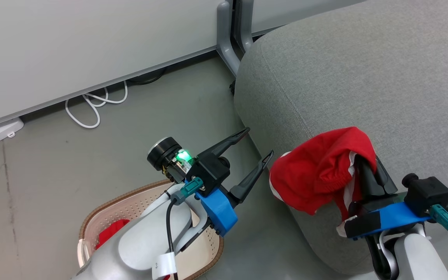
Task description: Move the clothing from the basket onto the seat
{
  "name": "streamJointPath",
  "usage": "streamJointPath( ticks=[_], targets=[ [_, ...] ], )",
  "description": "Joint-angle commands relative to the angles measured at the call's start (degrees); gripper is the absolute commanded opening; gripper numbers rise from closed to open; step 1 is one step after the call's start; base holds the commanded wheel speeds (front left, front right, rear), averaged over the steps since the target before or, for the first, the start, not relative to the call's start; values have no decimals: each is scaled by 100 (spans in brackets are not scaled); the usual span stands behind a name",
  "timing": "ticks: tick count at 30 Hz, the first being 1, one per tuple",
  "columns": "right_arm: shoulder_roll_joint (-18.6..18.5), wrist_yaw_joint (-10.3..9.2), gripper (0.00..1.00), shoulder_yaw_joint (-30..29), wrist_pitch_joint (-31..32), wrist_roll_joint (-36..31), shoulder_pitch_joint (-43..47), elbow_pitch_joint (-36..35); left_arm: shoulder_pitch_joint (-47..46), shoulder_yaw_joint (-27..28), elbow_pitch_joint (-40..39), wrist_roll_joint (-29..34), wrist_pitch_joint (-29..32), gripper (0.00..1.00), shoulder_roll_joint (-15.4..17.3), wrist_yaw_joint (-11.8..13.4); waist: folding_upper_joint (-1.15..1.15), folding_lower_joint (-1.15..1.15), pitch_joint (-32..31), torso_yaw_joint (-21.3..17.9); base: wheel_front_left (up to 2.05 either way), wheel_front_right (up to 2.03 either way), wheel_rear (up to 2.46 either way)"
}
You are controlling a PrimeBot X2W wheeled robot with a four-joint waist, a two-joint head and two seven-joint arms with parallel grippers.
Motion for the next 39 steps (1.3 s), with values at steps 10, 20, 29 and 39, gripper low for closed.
streamJointPath(
  ticks=[10, 20, 29, 39],
  targets=[
    [-2, 0, 0, -27, -24, 136, 156, -148, 34, 3, 15, 78, -28, 100, -46, -52, 0, 0, 65, -114, 0, 0, 0],
    [-63, 0, 0, -345, -25, 317, -885, -461, -216, 57, -130, 264, -28, 100, 33, -60, 0, 0, 547, 15, 0, 0, 0],
    [-675, 0, 0, -1313, -24, 232, -2831, -864, -817, 45, -475, 500, 62, 100, 263, -69, 0, 0, 1816, 224, 0, 0, 0],
    [-2308, 0, 0, -2578, -22, 186, -4481, -148, -1571, 148, -1113, 808, 314, 100, 600, 25, 0, 0, 3141, 399, 0, 0, 0]
  ],
)
